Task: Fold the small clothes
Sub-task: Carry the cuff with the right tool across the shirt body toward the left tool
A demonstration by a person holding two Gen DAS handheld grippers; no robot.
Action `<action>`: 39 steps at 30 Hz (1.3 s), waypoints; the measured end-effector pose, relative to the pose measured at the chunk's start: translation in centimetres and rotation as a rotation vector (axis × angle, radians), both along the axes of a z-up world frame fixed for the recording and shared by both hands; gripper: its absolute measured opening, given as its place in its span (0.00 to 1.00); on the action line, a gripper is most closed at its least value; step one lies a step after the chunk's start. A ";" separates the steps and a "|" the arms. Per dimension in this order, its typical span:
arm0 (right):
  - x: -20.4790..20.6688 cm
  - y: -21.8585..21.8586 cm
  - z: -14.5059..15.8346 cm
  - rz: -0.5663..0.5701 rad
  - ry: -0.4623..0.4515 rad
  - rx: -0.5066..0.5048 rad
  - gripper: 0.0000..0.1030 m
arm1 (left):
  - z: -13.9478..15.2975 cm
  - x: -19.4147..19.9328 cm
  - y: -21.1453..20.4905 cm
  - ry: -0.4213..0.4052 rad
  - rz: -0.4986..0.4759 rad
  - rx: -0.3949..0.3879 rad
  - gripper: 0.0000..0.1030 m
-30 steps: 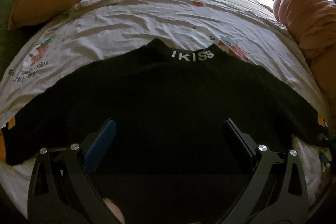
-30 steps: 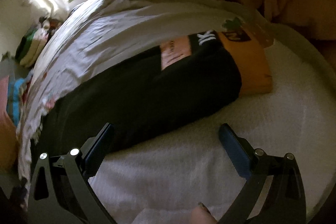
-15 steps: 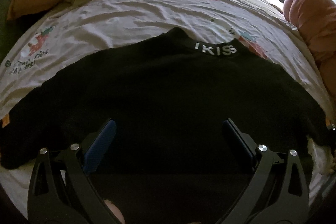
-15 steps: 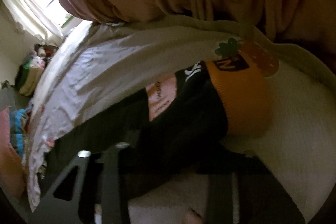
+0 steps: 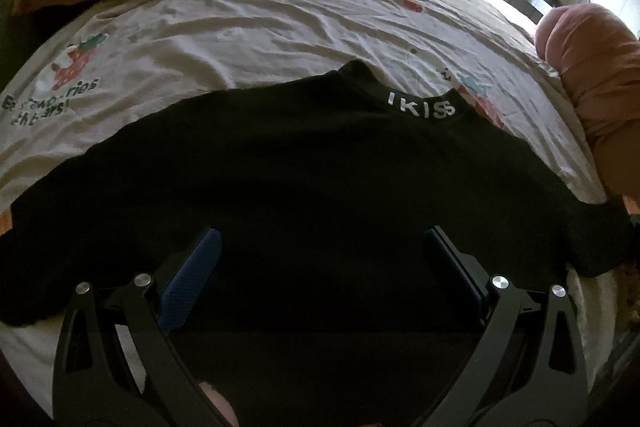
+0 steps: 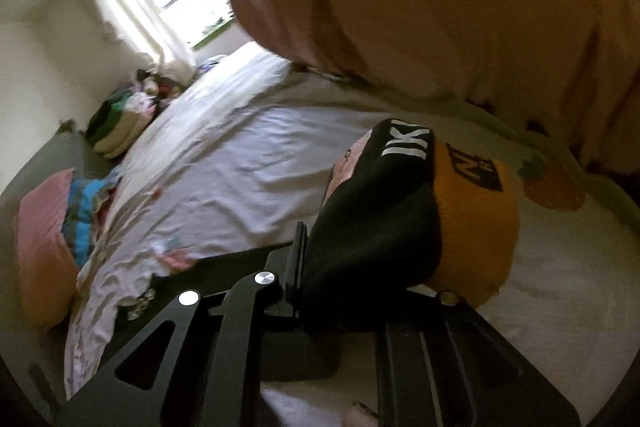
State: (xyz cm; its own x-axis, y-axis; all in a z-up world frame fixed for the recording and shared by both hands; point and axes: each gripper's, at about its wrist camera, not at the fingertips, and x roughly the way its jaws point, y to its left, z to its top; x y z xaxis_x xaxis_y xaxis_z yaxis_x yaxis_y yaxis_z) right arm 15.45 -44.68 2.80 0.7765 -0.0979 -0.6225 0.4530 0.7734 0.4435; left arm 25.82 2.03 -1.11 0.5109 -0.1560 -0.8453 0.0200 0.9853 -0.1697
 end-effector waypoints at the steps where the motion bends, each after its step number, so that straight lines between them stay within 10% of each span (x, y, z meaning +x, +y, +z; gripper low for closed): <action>1: 0.2 0.6 0.6 0.017 -0.007 -0.005 0.11 | 0.1 0.0 0.3 0.001 -0.002 -0.013 0.92; 12: 3.9 10.7 5.1 0.247 -0.045 -0.114 0.11 | 1.9 0.0 3.6 -0.015 0.023 -0.130 0.92; 39: 6.9 31.9 -2.1 0.742 0.090 -0.260 0.13 | 0.3 1.6 8.4 0.047 0.061 -0.381 0.87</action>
